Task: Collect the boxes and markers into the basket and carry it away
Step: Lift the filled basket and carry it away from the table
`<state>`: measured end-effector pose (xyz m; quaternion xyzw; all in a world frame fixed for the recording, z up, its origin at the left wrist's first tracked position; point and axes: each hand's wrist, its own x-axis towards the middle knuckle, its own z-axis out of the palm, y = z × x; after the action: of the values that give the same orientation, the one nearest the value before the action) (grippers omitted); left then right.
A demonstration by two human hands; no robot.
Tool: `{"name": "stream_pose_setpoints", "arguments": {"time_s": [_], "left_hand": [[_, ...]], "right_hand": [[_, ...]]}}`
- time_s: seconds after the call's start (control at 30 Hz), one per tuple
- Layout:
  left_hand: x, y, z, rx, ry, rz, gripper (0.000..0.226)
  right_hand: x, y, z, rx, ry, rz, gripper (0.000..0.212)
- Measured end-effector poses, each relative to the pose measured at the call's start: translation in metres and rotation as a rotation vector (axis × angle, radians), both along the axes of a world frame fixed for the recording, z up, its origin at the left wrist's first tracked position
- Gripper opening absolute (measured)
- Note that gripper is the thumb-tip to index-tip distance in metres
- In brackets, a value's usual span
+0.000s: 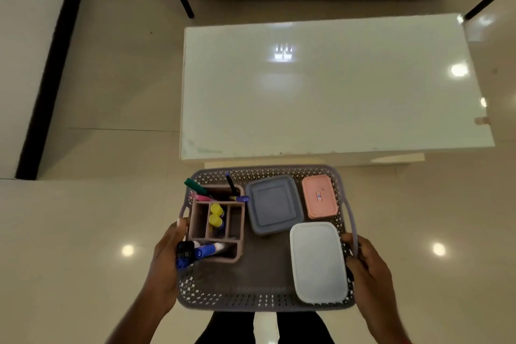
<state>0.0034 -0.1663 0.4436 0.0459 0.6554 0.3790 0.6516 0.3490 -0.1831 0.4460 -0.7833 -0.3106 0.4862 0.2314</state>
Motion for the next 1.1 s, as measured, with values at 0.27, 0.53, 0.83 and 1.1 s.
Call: {"name": "stream_pose_setpoints", "arguments": {"time_s": [0.27,0.53,0.83,1.1], "left_hand": [[-0.007,0.017,-0.129,-0.014,0.173,-0.087,0.032],[-0.015,0.024,-0.245,-0.035,0.12,-0.222,0.034],[-0.039,0.043,-0.391,-0.066,-0.058,-0.323,0.059],[-0.03,0.081,-0.472,0.054,-0.027,-0.294,0.077]], "right_hand": [[-0.012,0.004,-0.135,-0.097,-0.001,-0.085,0.04],[-0.021,0.018,-0.248,-0.167,0.134,-0.065,0.038],[-0.027,0.039,-0.39,-0.135,0.19,-0.062,0.03],[-0.033,0.068,-0.48,-0.037,0.171,-0.098,0.037]]}}
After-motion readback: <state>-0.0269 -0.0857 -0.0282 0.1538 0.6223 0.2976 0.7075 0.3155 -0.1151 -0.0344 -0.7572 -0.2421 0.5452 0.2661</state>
